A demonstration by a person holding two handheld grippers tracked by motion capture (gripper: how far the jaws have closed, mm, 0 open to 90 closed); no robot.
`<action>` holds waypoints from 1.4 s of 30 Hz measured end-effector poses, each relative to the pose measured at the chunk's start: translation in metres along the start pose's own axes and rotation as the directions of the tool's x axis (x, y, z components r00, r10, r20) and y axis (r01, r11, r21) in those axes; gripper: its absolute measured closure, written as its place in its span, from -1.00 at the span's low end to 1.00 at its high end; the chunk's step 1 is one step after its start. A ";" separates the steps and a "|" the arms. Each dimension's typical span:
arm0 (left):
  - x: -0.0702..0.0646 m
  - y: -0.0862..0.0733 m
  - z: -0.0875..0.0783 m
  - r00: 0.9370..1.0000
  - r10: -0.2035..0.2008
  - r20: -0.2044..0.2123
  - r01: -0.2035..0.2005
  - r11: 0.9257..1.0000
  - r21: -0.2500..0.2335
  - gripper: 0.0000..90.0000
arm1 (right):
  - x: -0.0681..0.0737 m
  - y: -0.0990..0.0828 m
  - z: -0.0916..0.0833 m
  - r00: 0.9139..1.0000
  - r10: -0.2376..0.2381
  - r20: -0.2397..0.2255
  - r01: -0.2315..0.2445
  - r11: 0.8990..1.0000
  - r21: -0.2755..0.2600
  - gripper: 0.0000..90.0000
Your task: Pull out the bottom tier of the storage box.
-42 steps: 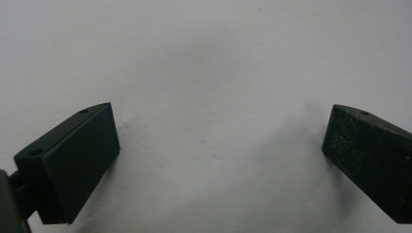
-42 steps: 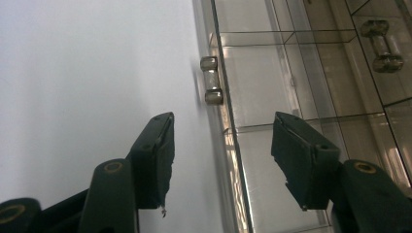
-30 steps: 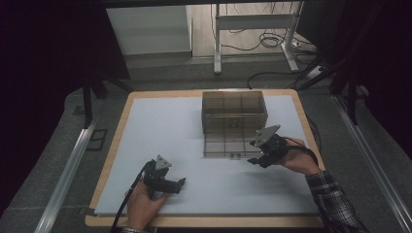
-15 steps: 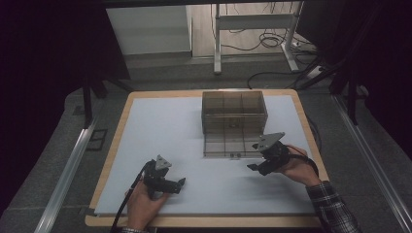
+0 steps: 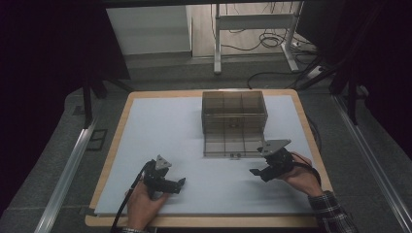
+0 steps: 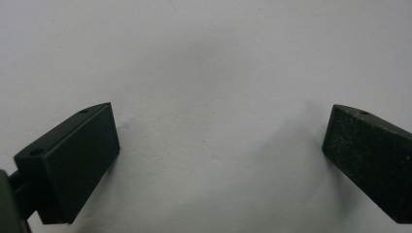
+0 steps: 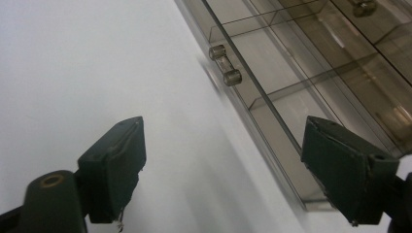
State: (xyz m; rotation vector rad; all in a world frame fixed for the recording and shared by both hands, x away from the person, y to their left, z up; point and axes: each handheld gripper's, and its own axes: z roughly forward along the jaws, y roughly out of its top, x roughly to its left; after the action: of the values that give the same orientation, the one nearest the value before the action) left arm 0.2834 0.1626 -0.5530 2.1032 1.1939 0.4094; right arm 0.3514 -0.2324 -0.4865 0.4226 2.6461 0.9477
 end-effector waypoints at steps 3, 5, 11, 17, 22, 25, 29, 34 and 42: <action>0.000 0.000 0.000 1.000 0.000 0.000 0.000 1.000 0.000 -1.00 | 0.001 -0.003 -0.004 1.000 0.011 0.004 -0.011 1.000 -0.011 -0.68; 0.000 0.000 0.000 1.000 0.000 0.000 0.000 1.000 0.000 -1.00 | 0.002 -0.004 -0.007 1.000 0.017 0.006 -0.017 1.000 -0.017 -0.70; 0.000 0.000 0.000 1.000 0.000 0.000 0.000 1.000 0.000 -1.00 | 0.006 -0.010 -0.015 0.999 0.033 0.018 -0.032 0.999 -0.023 -0.79; 0.000 0.000 0.000 1.000 0.000 0.000 0.000 1.000 0.000 -1.00 | 0.008 -0.018 -0.024 0.997 0.073 0.031 -0.071 0.996 -0.048 -0.90; 0.000 0.000 0.000 1.000 0.000 0.000 0.000 1.000 0.000 -1.00 | 0.009 -0.027 -0.030 0.993 0.110 0.037 -0.108 0.993 -0.055 -0.93; 0.000 0.000 0.000 1.000 0.000 0.000 0.000 1.000 0.000 -1.00 | 0.011 -0.034 -0.032 0.991 0.129 0.038 -0.126 0.990 -0.059 -0.94; 0.000 0.000 0.000 1.000 0.000 0.000 0.000 1.000 0.000 -1.00 | 0.013 -0.044 -0.033 0.988 0.148 0.046 -0.145 0.988 -0.060 -0.95; 0.000 0.000 0.000 1.000 0.001 0.000 -0.001 1.000 0.000 -1.00 | 0.016 -0.055 -0.034 0.983 0.177 0.054 -0.173 0.983 -0.060 -0.97; 0.000 0.000 0.000 1.000 0.001 0.000 -0.001 1.000 0.000 -1.00 | 0.020 -0.069 -0.034 0.976 0.208 0.058 -0.204 0.977 -0.063 -0.97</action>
State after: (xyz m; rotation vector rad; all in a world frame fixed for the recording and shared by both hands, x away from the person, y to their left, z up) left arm 0.2835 0.1627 -0.5531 2.1034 1.1930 0.4098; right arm 0.3091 -0.2955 -0.5101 0.7136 2.5462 1.0485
